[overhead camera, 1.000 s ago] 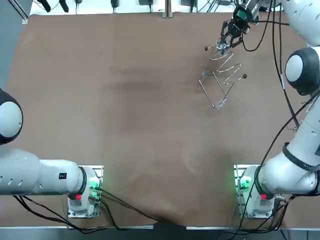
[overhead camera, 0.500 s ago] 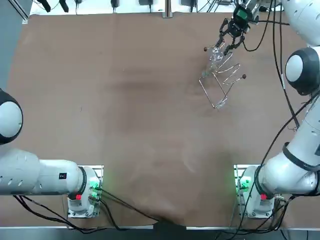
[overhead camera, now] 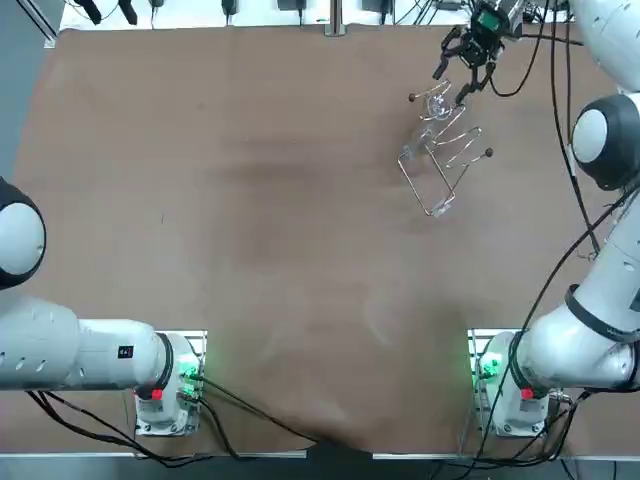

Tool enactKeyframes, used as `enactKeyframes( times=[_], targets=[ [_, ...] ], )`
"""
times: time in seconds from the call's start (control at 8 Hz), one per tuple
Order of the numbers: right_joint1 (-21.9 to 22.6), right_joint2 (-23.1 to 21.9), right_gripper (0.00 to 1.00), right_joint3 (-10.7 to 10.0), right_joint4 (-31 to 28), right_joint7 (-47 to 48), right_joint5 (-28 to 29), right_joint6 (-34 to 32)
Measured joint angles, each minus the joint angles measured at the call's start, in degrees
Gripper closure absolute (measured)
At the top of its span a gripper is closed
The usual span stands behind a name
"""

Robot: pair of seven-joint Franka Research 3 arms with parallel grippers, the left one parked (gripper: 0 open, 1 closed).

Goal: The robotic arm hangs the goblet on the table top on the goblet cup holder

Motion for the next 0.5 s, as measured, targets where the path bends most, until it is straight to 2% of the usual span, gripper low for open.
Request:
enactKeyframes(
  times=[0.25, 0.5],
  targets=[
    [-1.8, -0.7, 0.00, -0.4, 5.1, -2.3, -1.9, 0.1],
    [-5.2, -1.5, 0.00, -0.6, 10.7, -8.3, -7.4, 0.0]
  ],
)
